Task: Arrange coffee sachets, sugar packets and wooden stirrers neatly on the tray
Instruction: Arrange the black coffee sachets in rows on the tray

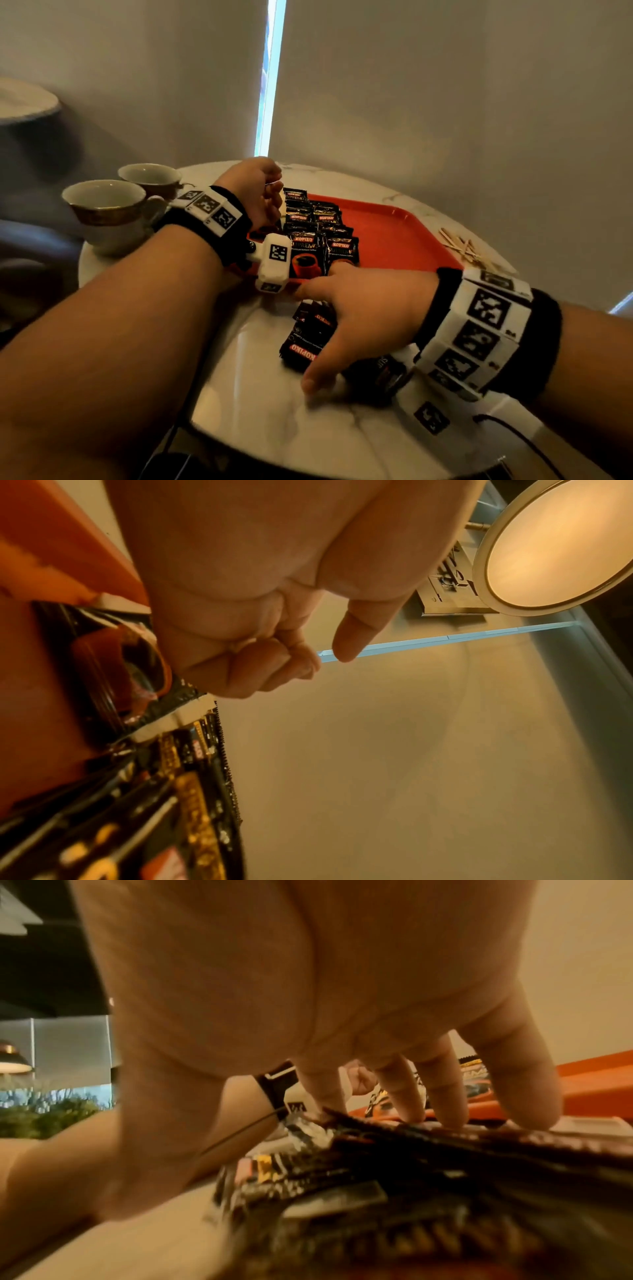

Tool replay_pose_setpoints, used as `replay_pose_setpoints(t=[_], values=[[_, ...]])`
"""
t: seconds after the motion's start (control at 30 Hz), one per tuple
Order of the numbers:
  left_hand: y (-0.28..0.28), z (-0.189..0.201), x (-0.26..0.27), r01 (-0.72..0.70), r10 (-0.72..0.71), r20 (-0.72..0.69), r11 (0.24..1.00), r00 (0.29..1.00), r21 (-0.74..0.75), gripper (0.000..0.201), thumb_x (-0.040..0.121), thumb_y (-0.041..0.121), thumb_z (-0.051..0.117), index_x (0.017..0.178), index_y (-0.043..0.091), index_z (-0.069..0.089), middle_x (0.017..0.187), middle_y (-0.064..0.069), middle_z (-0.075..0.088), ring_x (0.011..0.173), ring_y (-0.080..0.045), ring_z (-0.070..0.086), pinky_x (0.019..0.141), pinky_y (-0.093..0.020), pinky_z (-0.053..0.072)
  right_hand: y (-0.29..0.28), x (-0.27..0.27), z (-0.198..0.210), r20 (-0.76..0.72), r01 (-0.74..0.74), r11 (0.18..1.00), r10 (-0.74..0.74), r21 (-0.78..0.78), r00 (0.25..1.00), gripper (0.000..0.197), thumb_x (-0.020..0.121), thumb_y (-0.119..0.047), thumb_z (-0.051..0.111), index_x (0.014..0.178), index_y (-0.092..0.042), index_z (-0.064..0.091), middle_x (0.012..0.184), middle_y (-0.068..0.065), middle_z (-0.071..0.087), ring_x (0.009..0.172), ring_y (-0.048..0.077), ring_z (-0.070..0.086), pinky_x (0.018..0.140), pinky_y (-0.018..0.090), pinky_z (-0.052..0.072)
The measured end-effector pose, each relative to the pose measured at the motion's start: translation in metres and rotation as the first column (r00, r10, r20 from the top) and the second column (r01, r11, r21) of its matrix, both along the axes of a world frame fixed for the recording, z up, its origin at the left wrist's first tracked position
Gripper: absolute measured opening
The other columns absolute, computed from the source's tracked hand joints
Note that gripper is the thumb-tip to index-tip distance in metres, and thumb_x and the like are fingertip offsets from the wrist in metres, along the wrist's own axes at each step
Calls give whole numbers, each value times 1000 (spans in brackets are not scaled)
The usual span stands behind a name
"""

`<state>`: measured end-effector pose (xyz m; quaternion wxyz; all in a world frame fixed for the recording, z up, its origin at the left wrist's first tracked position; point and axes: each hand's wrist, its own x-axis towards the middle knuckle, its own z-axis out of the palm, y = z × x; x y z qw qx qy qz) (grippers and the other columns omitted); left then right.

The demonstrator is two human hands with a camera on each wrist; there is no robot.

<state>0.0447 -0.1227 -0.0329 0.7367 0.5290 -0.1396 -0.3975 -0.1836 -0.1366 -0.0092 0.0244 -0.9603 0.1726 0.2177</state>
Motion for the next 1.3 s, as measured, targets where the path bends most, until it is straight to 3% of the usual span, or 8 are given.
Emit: replay_pose_setpoints(t=[0.23,0.37,0.6,0.73,0.93,1.1,1.2,1.3], values=[[2,1,4,15,-16,-32,1000,999,-19,14,90,29,54,97,17,56,74,4,51,56,-8,46,46,-22,37,-2,1,-5,143,-33,999,37,-30,989,56,82,-34,73,136,-33,56,111,-8,61,95,15,62,82,38,59],[1,4,5,53,-55,-40,997,998,-48,14,88,29,55,94,17,55,75,4,52,58,-8,46,46,-23,37,-16,-2,0,295,-11,1000,6,13,955,28,92,-33,66,120,-31,68,101,-9,69,88,10,66,80,36,59],[-1,6,5,90,-91,-13,995,996,-43,15,91,31,53,96,18,55,74,3,53,59,-10,46,53,-23,36,-35,-12,5,413,25,994,-65,102,908,26,88,-29,75,113,-35,74,96,-19,72,84,-4,65,77,23,58],[1,9,5,103,-106,-31,990,994,-92,14,91,30,53,95,17,55,73,2,52,60,-10,45,56,-24,34,-41,-22,27,483,48,975,-150,217,863,31,86,-9,71,106,-33,77,75,-17,73,57,-4,64,51,15,48],[3,14,0,186,-199,-72,971,977,-149,33,90,39,56,105,10,57,84,-4,55,64,-12,51,57,-24,41,-48,-24,77,785,-17,974,-171,224,596,40,82,-1,67,100,-37,76,82,-6,77,73,22,72,69,41,60],[8,22,-22,415,-425,11,879,905,-234,94,68,68,71,133,1,54,123,-25,65,108,-36,67,86,-43,56,-65,9,82,934,-76,995,-39,71,356,40,84,-1,69,115,-25,74,86,-16,73,68,1,67,59,18,52],[6,21,-44,543,-544,91,781,834,-309,118,56,75,79,146,6,45,130,-25,57,121,-43,56,108,-58,41,-63,31,69,944,-101,995,8,27,331,44,79,-3,67,117,-24,75,100,-15,74,90,-4,68,81,15,53],[0,22,-64,452,-446,123,779,887,-434,86,78,71,61,137,8,56,130,-20,60,124,-43,55,108,-59,37,-56,42,52,929,-121,992,60,-16,365,51,73,-11,61,120,-26,73,105,-9,74,98,8,68,88,34,56]])
